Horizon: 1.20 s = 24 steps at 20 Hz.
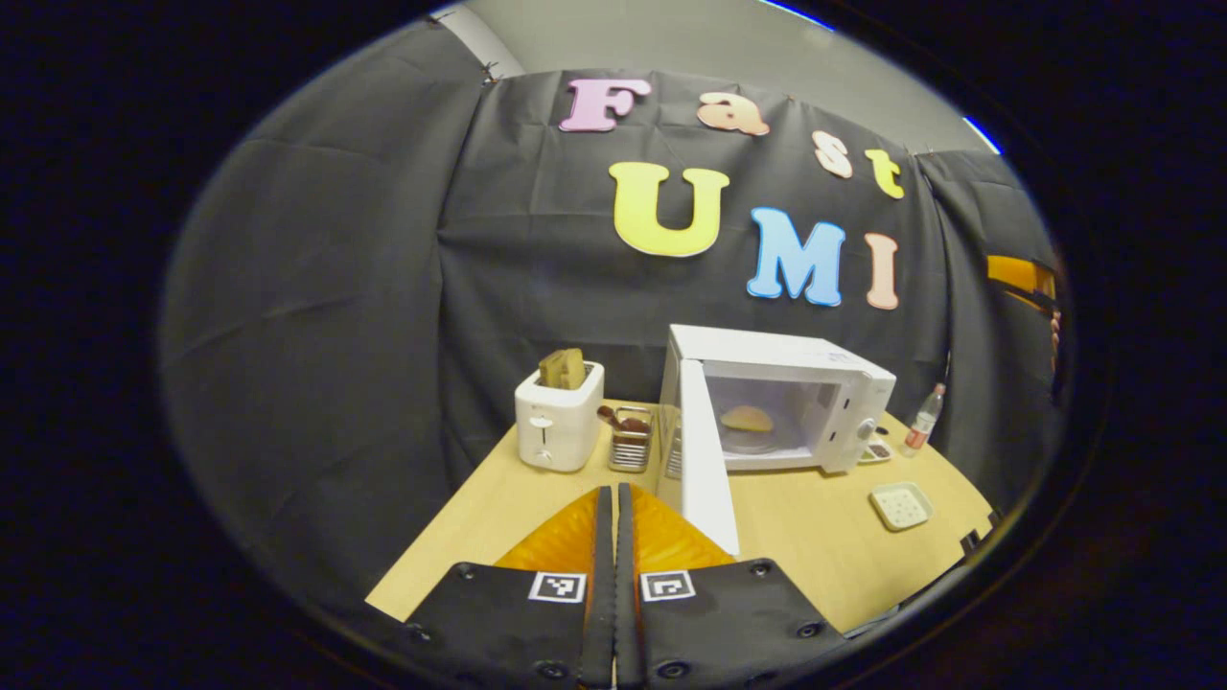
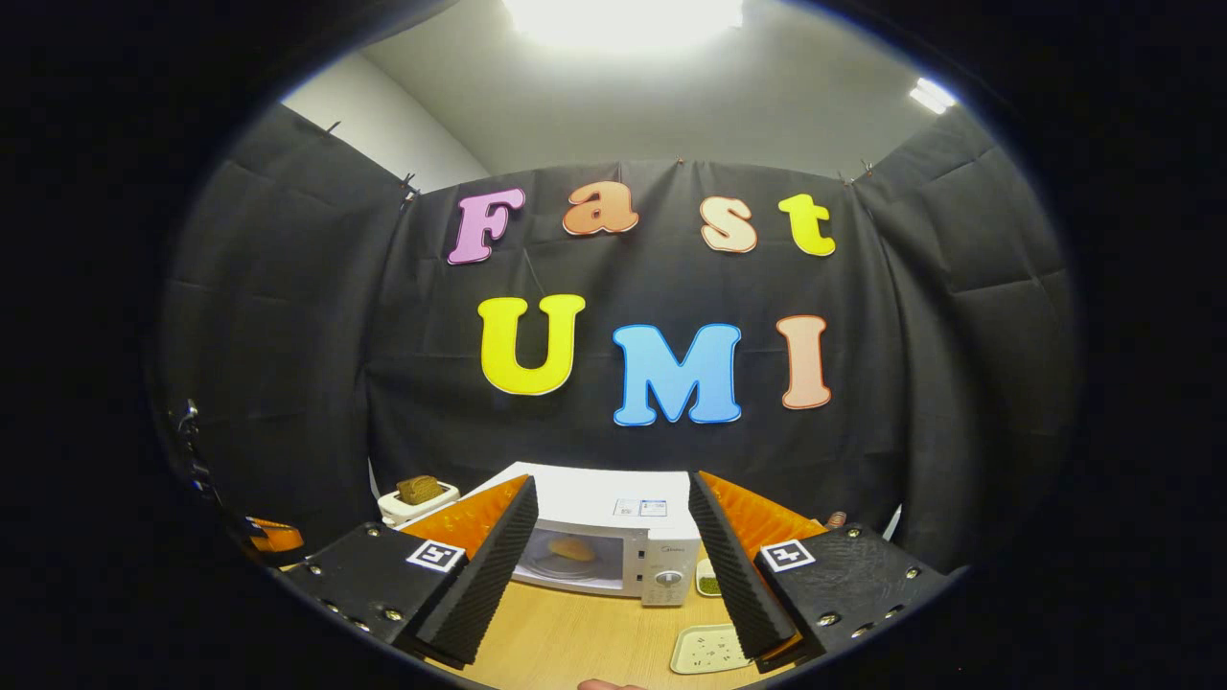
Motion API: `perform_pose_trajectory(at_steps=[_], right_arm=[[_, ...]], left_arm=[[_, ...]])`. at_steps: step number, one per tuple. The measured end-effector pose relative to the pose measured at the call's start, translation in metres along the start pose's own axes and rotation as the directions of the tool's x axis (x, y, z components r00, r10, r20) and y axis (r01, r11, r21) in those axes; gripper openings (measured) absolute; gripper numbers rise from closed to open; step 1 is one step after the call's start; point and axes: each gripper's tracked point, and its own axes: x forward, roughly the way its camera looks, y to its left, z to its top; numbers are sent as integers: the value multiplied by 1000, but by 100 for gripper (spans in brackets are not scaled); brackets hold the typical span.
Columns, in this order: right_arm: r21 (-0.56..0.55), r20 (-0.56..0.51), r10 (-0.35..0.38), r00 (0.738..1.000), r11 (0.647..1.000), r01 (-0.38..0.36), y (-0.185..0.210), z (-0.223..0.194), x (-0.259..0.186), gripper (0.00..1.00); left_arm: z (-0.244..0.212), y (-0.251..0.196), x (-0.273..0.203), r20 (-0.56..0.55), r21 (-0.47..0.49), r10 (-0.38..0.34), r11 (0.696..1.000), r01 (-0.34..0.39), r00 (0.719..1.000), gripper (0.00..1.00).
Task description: Open the microwave oven with the left hand, put the food in, and close the microwave oven.
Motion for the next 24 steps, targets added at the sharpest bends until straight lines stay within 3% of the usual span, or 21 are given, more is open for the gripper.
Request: perform_pose_trajectory(at_steps=[6, 10, 19, 24], right_arm=[[-17, 2, -1, 1000, 1000, 1, -5, 1, -1, 96], [-9, 0, -18, 1000, 1000, 18, -13, 0, 0, 96], [6, -7, -57, 998, 998, 57, -46, -6, 6, 96], [8, -23, -71, 997, 997, 72, -70, -13, 13, 96]], left_arm=[[-9, -22, 5, -17, -68, -59, 996, 58, 998, 8], [-16, -57, 7, -31, -88, -135, 987, 132, 990, 7], [-27, -154, 20, -99, -78, -317, 948, 310, 943, 7], [-27, -202, 33, -116, -69, -369, 929, 364, 922, 7]])
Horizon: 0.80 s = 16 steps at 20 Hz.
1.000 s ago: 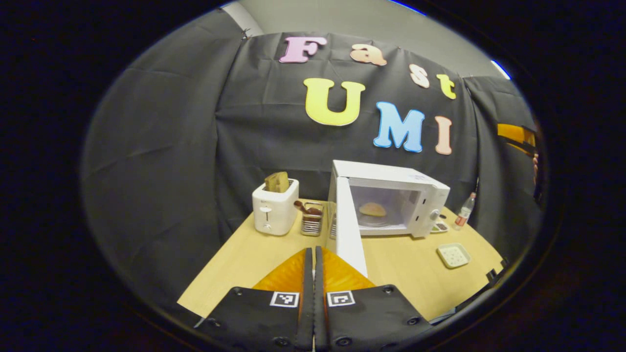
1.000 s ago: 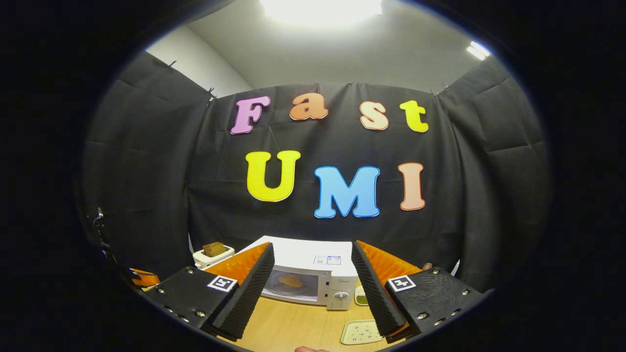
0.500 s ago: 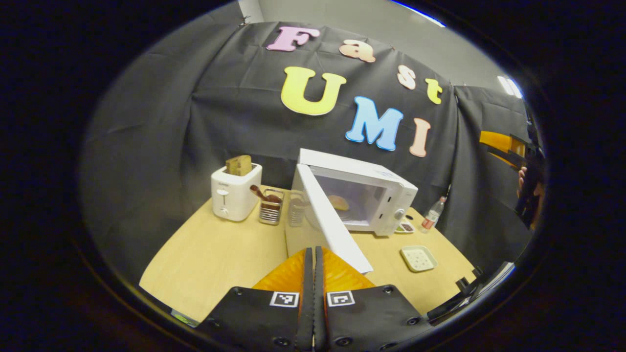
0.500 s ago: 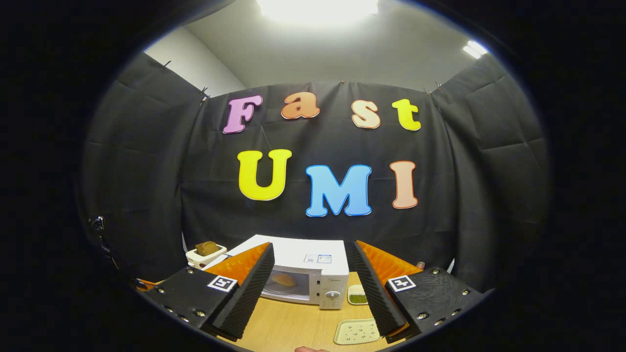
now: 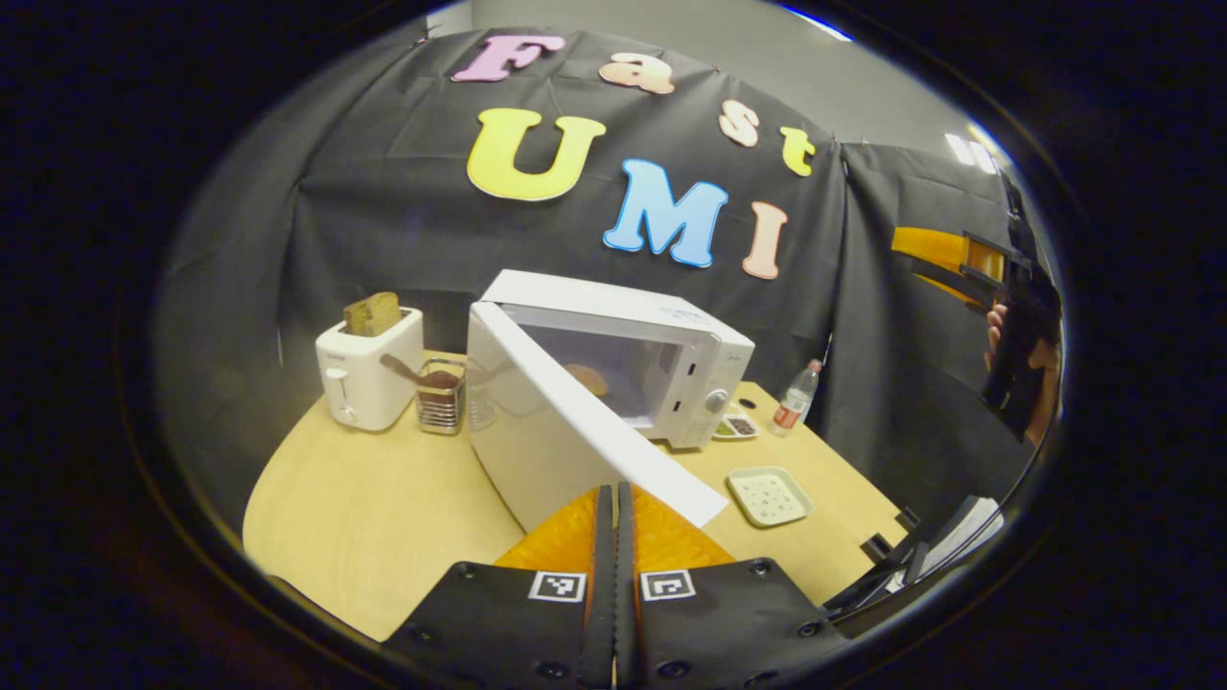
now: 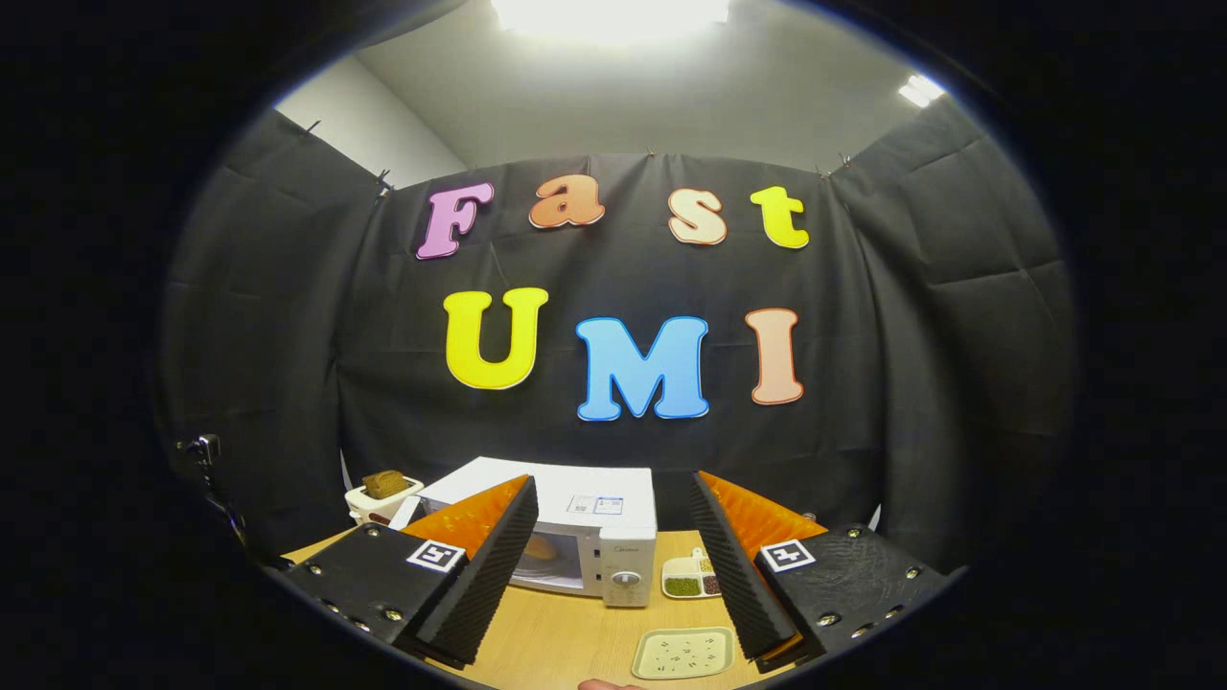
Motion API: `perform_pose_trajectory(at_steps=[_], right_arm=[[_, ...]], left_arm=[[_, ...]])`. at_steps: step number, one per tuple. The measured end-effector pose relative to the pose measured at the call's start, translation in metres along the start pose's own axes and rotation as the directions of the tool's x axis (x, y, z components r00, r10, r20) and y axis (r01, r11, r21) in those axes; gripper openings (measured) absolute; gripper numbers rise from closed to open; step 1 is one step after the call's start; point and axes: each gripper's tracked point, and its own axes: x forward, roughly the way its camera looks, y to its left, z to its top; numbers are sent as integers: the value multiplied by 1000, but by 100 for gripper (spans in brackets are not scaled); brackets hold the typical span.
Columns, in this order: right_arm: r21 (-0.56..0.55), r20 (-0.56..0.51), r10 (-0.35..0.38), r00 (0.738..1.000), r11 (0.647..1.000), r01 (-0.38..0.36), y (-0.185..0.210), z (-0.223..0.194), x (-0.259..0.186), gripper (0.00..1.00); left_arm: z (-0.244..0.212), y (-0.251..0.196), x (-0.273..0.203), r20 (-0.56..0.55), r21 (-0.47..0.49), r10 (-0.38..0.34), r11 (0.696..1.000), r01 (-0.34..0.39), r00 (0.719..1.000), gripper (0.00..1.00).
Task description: Open the microwave oven with the left hand, put the food in, and close the microwave oven.
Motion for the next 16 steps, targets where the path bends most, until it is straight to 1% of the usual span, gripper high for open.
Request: perform_pose_trajectory(at_steps=[6, 11, 16], right_arm=[[13, -14, -27, 1000, 1000, 27, -33, -4, 9, 96], [25, -4, -18, 1000, 1000, 18, -51, -3, 18, 96], [19, -13, 2, 1000, 1000, -2, -58, -6, 33, 96]], left_arm=[[6, -29, 34, -12, 6, -29, 1000, 29, 1000, 7], [14, -42, 60, -14, 11, -35, 999, 35, 999, 7], [21, -53, 84, -19, 14, -37, 999, 37, 999, 6]])
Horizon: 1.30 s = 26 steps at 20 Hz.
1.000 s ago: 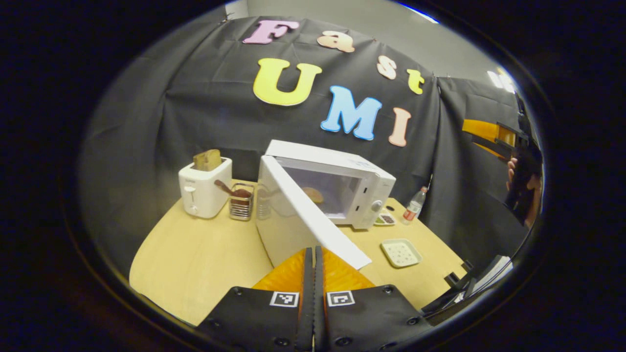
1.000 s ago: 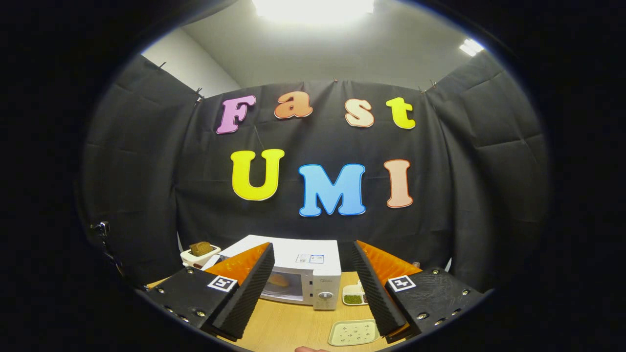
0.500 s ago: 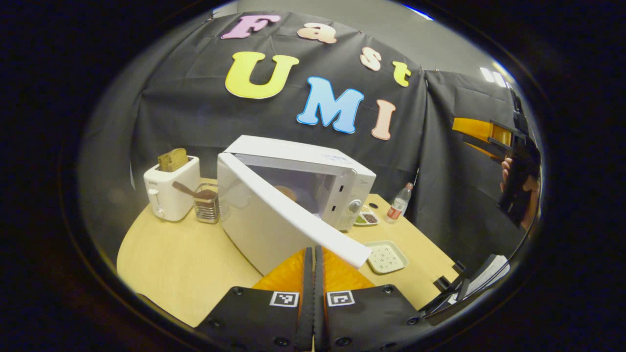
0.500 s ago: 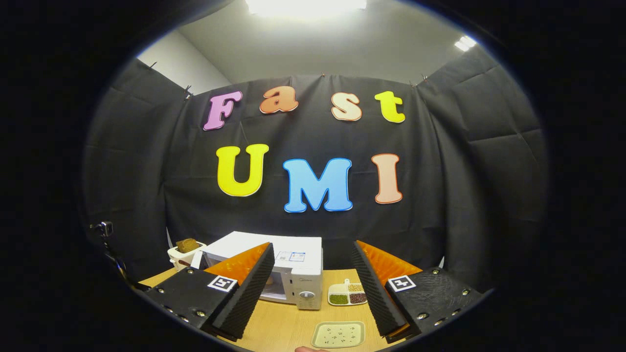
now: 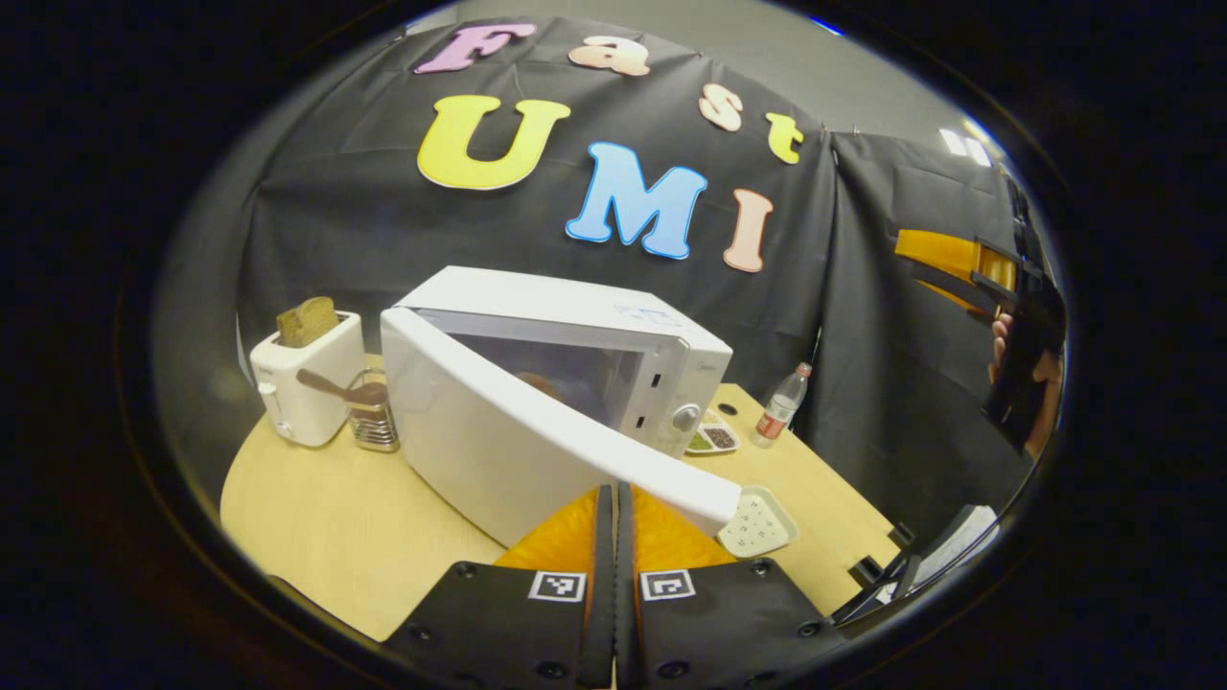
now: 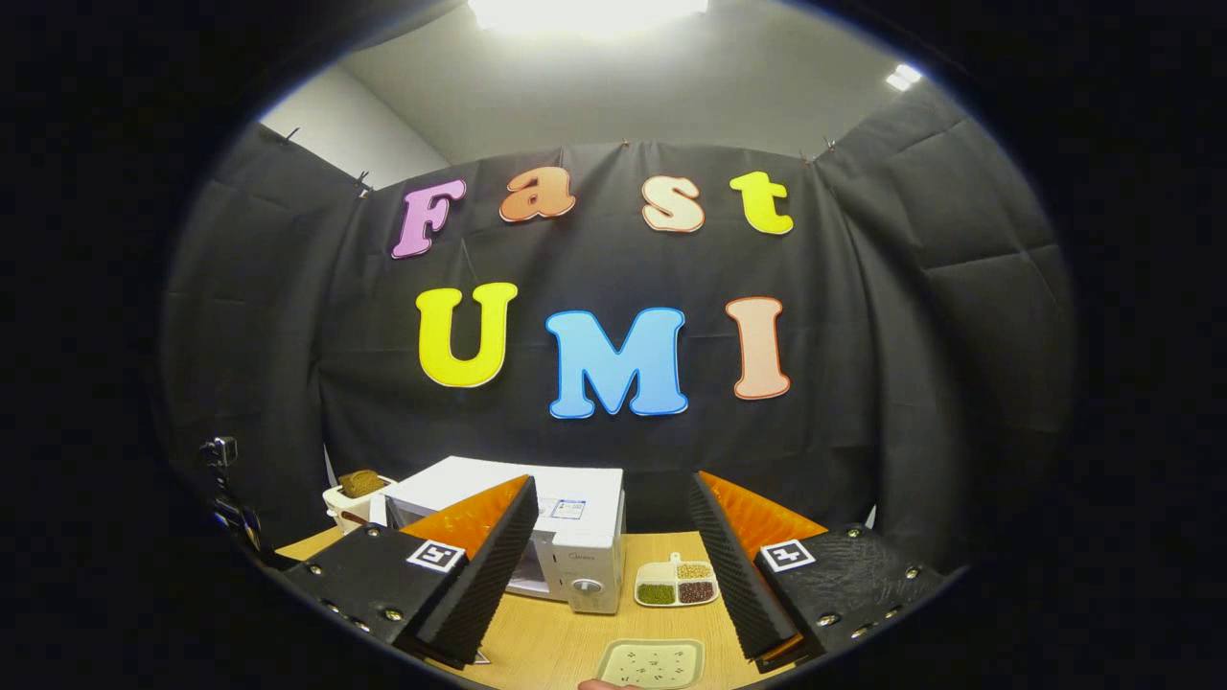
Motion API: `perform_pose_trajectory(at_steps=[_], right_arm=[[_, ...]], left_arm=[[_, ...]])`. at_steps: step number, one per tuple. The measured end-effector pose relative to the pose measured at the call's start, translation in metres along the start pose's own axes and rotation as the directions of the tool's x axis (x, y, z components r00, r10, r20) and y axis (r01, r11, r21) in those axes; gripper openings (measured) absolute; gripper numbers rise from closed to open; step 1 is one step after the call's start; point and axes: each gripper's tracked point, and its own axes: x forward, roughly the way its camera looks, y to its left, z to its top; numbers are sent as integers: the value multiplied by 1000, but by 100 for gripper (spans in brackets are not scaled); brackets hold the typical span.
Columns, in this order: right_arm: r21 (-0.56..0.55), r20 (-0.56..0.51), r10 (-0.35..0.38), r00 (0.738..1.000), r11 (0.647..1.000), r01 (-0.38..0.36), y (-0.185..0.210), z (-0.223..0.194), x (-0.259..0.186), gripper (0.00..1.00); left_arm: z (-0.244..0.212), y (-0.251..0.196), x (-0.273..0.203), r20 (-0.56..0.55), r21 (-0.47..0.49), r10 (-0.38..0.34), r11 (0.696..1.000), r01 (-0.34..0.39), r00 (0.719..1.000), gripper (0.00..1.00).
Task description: Open the microwave oven with the left hand, put the food in, and close the microwave oven.
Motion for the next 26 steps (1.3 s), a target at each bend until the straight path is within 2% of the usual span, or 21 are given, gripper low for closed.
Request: perform_pose_trajectory(at_steps=[16, 26], right_arm=[[19, -17, -38, 999, 999, 39, -45, -8, 14, 96], [-21, -31, -38, 999, 999, 37, -64, -11, 29, 96]], left_arm=[[19, -38, 79, -45, 82, -87, 993, 91, 995, 7], [29, -48, 123, -60, 91, -102, 990, 107, 993, 7]])
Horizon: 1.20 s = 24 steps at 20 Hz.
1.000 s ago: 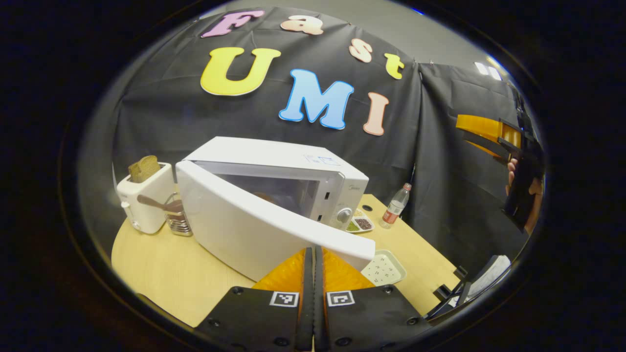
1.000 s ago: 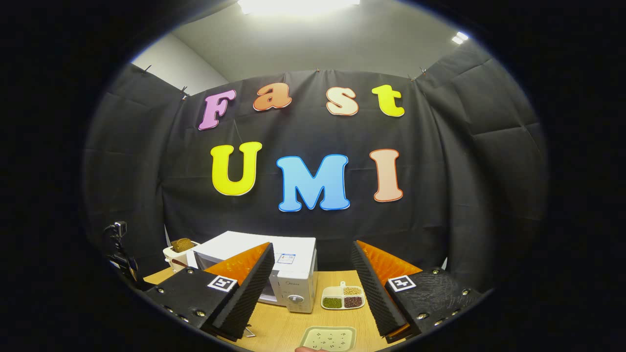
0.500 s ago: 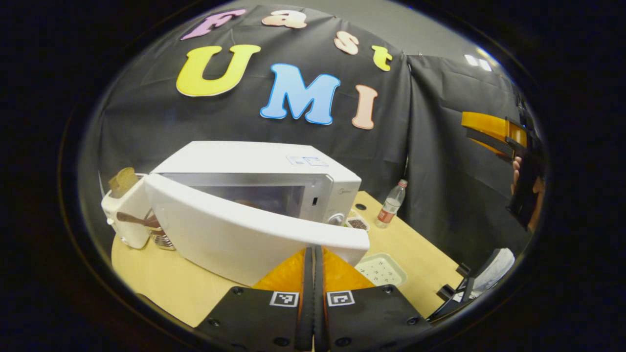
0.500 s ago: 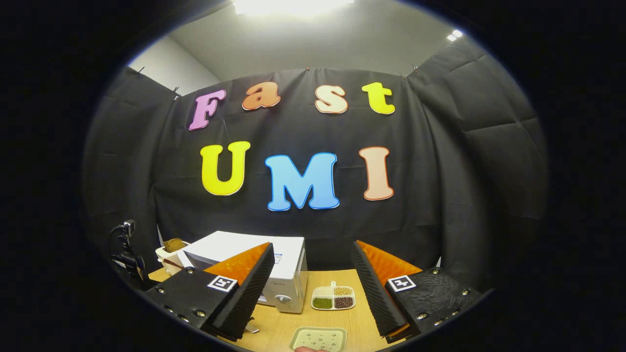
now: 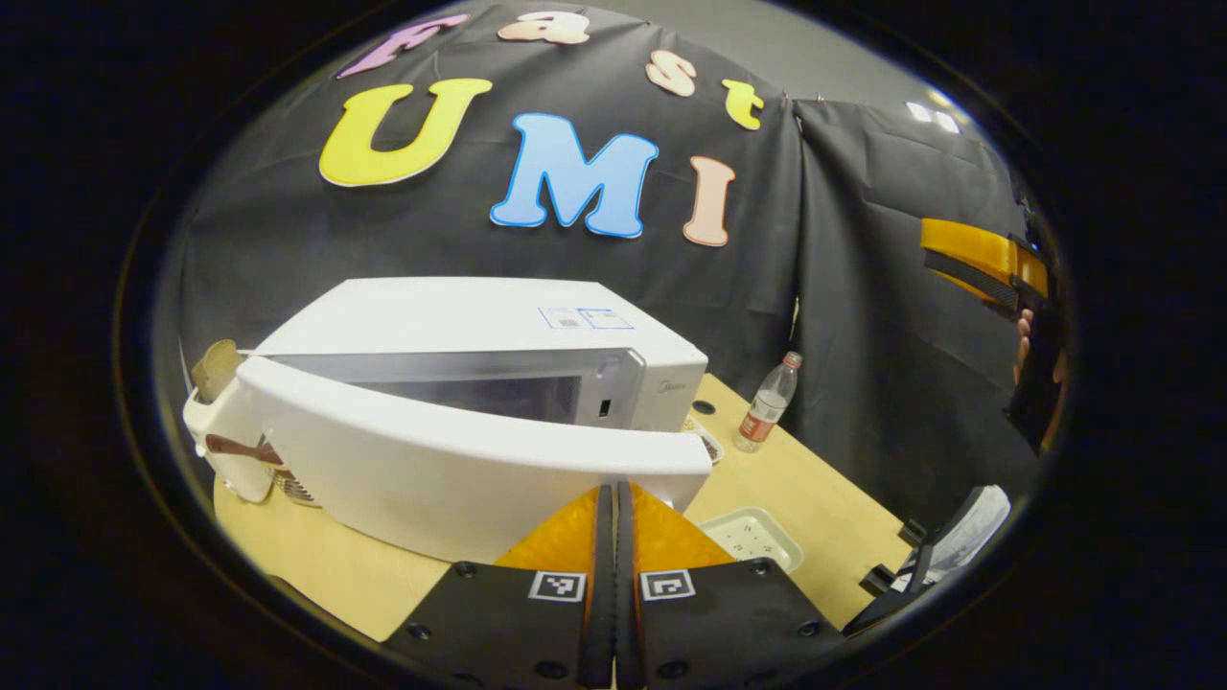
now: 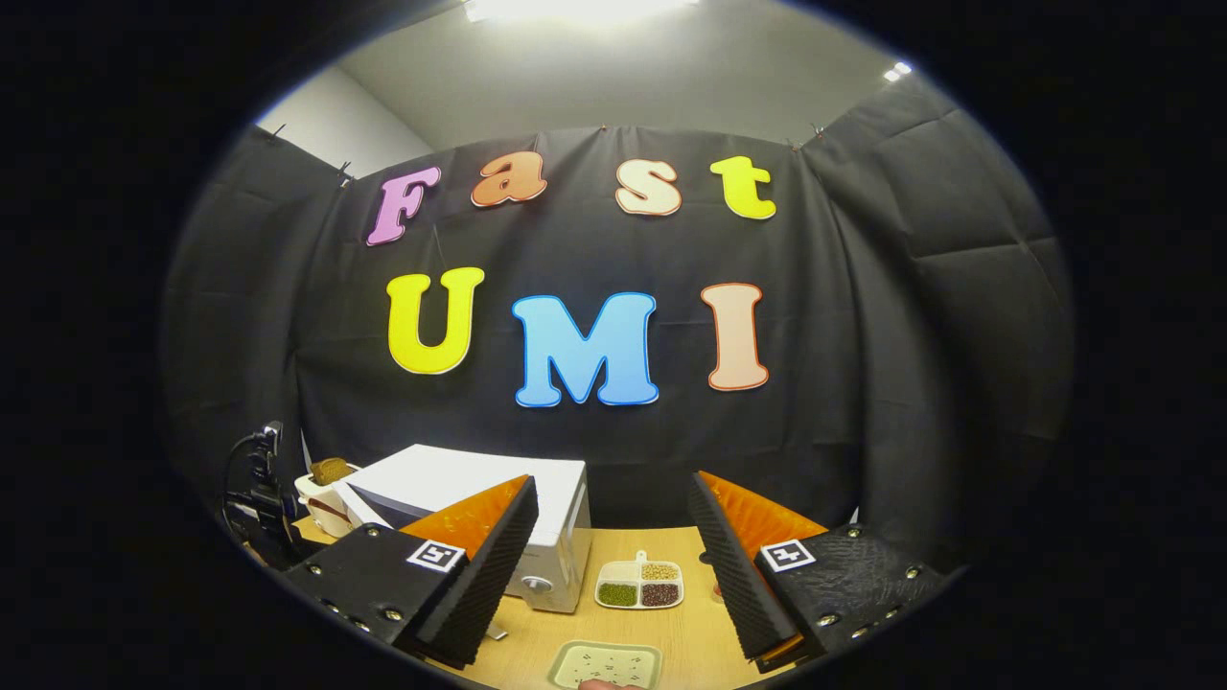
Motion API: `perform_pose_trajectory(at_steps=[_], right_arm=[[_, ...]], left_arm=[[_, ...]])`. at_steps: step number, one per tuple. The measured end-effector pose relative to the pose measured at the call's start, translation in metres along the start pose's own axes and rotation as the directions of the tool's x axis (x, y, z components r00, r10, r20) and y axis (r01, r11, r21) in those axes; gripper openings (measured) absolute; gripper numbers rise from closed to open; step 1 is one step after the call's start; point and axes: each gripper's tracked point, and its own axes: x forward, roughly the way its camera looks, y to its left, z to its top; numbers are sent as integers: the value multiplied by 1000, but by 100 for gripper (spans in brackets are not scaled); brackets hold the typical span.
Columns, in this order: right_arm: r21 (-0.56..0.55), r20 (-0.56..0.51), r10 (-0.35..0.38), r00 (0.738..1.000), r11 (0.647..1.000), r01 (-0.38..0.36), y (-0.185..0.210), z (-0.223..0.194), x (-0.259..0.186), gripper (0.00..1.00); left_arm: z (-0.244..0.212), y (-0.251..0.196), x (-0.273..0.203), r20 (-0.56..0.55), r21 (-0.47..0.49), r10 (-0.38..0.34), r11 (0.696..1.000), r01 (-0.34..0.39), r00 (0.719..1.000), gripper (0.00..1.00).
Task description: Open the microwave oven with the left hand, put the food in, and close the microwave oven.
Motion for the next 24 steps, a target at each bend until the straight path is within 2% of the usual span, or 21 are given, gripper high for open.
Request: perform_pose_trajectory(at_steps=[8, 18, 19, 22, 23, 24], right_arm=[[-23, 5, -7, 1000, 1000, 7, -17, 2, 18, 96], [-27, -1, -22, 1000, 999, 22, -30, -3, 36, 96], [-28, 5, -30, 1000, 999, 30, -34, -1, 36, 96], [-42, 8, -64, 998, 997, 64, -44, -3, 38, 96], [-39, 9, -69, 998, 997, 70, -46, -3, 38, 96], [-36, 8, -74, 997, 997, 74, -47, -3, 38, 96]], left_arm=[[10, 1, 35, -1, -40, 22, 999, -22, 1000, 7], [20, 10, 68, -13, -38, 41, 998, -41, 999, 7], [22, 11, 72, -10, -36, 49, 998, -49, 999, 7], [28, 26, 79, 19, -14, 136, 991, -136, 990, 7], [28, 27, 82, 21, -25, 151, 988, -150, 988, 7], [24, 22, 87, 7, -51, 134, 990, -133, 991, 7]])
